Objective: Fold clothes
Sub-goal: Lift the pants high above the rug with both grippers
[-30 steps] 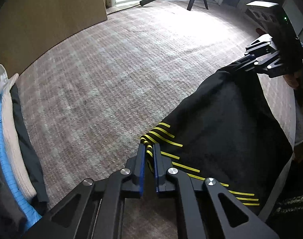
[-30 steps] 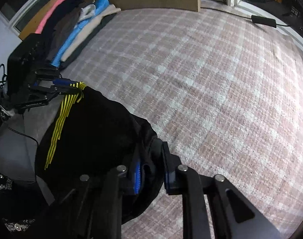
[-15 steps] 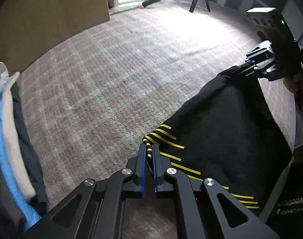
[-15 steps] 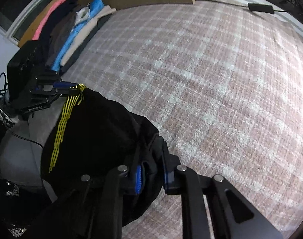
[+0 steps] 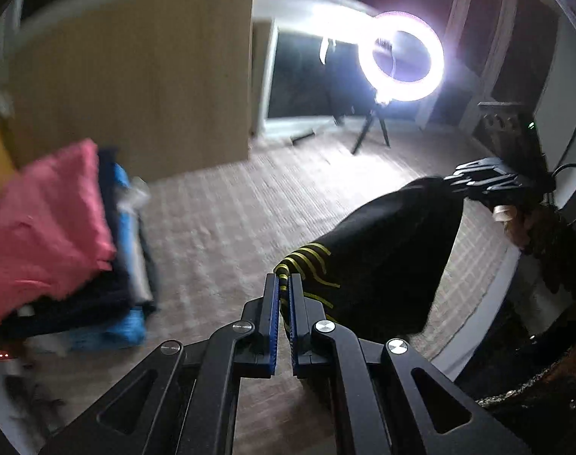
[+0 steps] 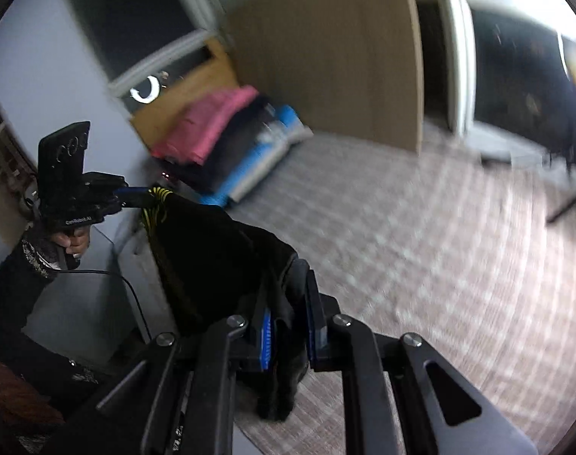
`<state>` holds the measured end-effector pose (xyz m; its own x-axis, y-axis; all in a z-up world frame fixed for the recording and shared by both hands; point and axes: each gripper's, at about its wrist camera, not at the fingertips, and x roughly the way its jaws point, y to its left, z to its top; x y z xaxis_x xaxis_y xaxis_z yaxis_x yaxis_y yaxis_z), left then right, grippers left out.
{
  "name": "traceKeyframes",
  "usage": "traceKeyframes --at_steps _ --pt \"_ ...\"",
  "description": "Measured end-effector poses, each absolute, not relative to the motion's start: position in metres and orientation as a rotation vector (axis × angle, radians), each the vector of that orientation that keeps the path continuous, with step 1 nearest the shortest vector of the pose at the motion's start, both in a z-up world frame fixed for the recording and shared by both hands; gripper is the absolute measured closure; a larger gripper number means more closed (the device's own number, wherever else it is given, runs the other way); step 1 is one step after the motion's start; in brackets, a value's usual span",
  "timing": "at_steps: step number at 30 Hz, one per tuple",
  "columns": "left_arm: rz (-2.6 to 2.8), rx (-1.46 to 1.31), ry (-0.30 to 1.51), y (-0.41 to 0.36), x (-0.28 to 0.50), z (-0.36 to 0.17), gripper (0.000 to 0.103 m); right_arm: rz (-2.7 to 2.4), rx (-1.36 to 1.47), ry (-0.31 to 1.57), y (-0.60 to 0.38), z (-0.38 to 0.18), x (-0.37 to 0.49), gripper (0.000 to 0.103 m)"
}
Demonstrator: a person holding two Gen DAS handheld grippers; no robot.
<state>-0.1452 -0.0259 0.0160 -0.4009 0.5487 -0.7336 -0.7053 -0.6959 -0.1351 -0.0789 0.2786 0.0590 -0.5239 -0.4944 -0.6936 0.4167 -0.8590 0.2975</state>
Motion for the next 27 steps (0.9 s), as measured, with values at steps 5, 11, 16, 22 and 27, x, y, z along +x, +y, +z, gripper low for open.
traceKeyframes --at_steps 5,11,16,22,27 --pt "2.273 -0.911 0.264 -0.056 -0.11 0.061 0.1 -2.372 0.958 -0.024 0.259 0.112 -0.059 0.09" --pt "2.367 -0.808 0.307 -0.089 -0.098 0.112 0.101 -2.387 0.846 0.058 0.22 0.152 -0.059 0.091" --pt "2.377 -0.816 0.251 -0.128 -0.149 0.13 0.101 -2.403 0.827 0.056 0.18 0.175 -0.098 0.092" --pt "2.295 -0.792 0.223 -0.157 -0.214 0.135 0.101 -2.492 0.864 -0.008 0.148 0.182 -0.158 0.093" --pt "2.206 -0.739 0.292 -0.15 -0.234 0.135 0.101 -2.607 0.934 -0.012 0.155 0.173 -0.17 0.093"
